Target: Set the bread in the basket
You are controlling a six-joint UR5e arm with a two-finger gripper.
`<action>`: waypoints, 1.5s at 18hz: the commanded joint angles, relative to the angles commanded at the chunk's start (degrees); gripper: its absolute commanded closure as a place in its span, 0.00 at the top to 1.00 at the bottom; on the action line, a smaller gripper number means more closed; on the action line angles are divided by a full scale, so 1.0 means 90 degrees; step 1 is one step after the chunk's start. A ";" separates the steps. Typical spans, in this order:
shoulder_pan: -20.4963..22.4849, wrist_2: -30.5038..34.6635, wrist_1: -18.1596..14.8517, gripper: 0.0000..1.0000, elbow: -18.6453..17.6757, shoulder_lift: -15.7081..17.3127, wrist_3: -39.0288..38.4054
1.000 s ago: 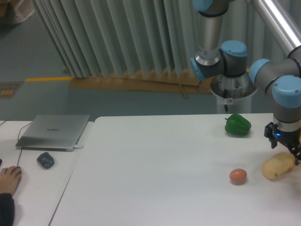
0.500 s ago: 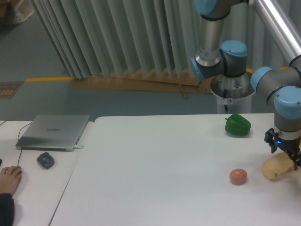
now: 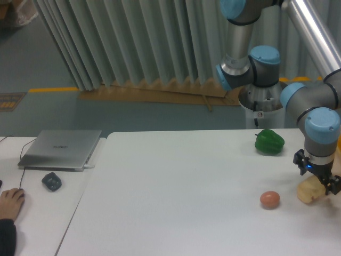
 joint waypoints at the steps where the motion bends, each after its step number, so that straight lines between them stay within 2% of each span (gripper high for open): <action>1: 0.0000 0.0000 -0.0019 0.27 0.0019 0.0010 0.0000; 11: 0.0000 -0.0029 -0.0117 0.27 0.0029 0.0127 -0.0019; 17: 0.0039 -0.0068 -0.0537 0.28 0.0088 0.0419 -0.0127; 19: 0.0068 -0.0078 -0.0800 0.28 0.0117 0.0605 -0.0117; 22: 0.0166 -0.0049 -0.1112 0.28 0.0351 0.0645 -0.0059; 24: 0.0350 -0.0068 -0.1502 0.28 0.0595 0.0722 0.0126; 27: 0.0527 -0.0068 -0.1641 0.28 0.0645 0.0830 0.0798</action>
